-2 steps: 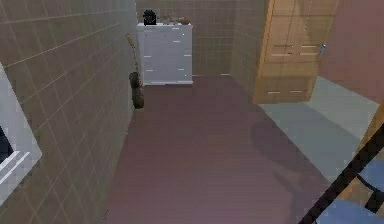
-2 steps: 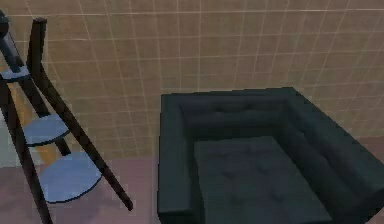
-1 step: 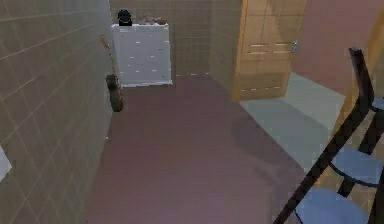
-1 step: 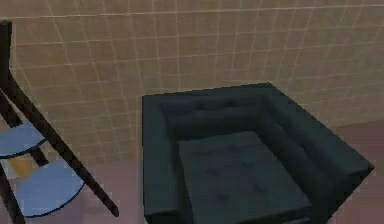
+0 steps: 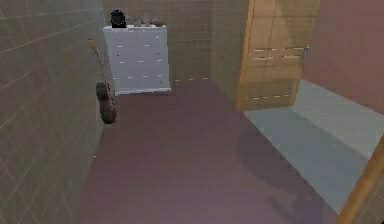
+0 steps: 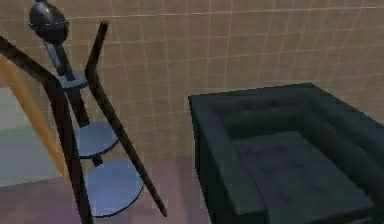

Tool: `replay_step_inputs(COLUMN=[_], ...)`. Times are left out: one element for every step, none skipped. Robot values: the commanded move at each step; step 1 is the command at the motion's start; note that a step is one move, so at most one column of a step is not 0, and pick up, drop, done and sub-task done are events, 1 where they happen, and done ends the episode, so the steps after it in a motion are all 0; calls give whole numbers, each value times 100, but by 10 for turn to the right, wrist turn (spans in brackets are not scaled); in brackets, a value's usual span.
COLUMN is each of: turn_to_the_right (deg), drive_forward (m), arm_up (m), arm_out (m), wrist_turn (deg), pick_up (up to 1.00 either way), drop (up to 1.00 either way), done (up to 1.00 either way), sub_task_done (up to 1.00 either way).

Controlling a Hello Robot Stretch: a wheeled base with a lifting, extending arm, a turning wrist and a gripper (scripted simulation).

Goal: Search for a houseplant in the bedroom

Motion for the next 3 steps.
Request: replay_step_inputs(turn_to_the_right=[60,0,300], drive_forward=[0,45,0], arm_up=[0,0,0], arm_out=[0,0,0], wrist_turn=[0,0,0], pick_up=[0,0,0], drop=[0,0,0], done=[0,0,0], sub_task_done=[0,0,0])
